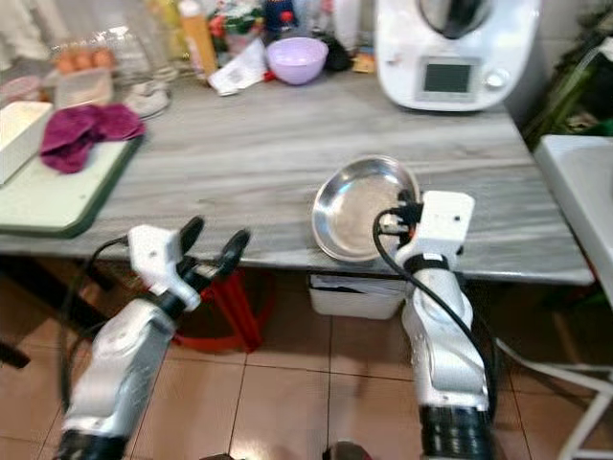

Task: Setting the table

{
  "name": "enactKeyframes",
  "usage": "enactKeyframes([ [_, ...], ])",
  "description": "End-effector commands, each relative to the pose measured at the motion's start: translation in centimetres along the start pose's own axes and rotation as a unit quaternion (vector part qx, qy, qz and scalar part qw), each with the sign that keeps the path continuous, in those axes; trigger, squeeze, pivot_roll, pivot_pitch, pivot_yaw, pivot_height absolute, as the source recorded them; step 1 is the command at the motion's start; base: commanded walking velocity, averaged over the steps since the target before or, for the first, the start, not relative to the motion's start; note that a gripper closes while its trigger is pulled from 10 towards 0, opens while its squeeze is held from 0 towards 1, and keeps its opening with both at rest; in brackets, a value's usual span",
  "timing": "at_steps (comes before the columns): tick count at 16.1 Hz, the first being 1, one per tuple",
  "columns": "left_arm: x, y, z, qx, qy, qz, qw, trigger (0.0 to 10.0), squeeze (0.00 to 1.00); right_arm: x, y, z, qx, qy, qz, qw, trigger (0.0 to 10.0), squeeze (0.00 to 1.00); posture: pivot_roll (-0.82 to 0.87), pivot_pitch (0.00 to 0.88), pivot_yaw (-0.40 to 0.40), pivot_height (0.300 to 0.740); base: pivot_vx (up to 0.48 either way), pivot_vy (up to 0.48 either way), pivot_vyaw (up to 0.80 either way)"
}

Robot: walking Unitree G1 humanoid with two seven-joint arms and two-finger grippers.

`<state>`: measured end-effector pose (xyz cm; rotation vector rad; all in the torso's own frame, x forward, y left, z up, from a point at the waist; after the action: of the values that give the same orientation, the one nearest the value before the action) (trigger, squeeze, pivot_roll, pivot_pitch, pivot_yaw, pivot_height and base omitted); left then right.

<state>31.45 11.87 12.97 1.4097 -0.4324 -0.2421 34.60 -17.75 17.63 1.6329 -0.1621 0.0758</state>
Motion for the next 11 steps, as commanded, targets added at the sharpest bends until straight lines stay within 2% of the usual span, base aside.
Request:
enactKeyframes([
  [1,-0.6,-0.1,-0.2,0.007,-0.005,-0.008,1.0,10.0,0.0,0.3,0.6,0.3,-0.001,0.0,0.013,1.0,10.0,0.0,-0.15,0.151,0.047,0.74,0.0,0.0,0.0],
  [5,-2.6,-1.5,0.0,0.031,-0.033,-0.043,0.998,10.0,0.0,1.7,0.5,0.4,0.004,-0.001,0.009,1.0,10.0,0.0,-0.14,0.161,0.052,0.74,0.0,0.0,0.0],
  [8,-3.1,-1.9,0.5,0.033,-0.05,-0.049,0.997,10.0,0.0,2.7,-0.2,0.0,0.023,0.002,-0.009,1.0,10.0,0.0,-0.14,0.166,0.05,0.74,0.0,0.0,0.0],
  [10,-3.2,-1.7,1.0,0.032,-0.061,-0.047,0.997,10.0,0.0,4.4,-0.9,-1.3,0.07,0.008,-0.034,0.997,10.0,0.0,-0.13,0.17,0.05,0.74,0.0,0.0,0.0],
  [11,-3.2,-1.7,1.1,0.032,-0.062,-0.046,0.997,10.0,0.0,4.8,-1.1,-1.9,0.075,0.014,-0.04,0.996,10.0,0.0,-0.13,0.17,0.05,0.74,0.0,0.0,0.0],
])
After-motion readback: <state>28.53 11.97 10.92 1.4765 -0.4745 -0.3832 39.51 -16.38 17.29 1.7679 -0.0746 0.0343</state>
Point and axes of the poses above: a point about 5 cm out from each wrist's last joint towards the gripper, its own x axis pointing out of the wrist towards the gripper, its own y axis along the axis of the wrist's last joint, z = x × y, the point moved 3 cm from there along x, pointing out of the wrist towards the gripper, and after that the axes turned 2 degrees about x, right-handed, at the moved point
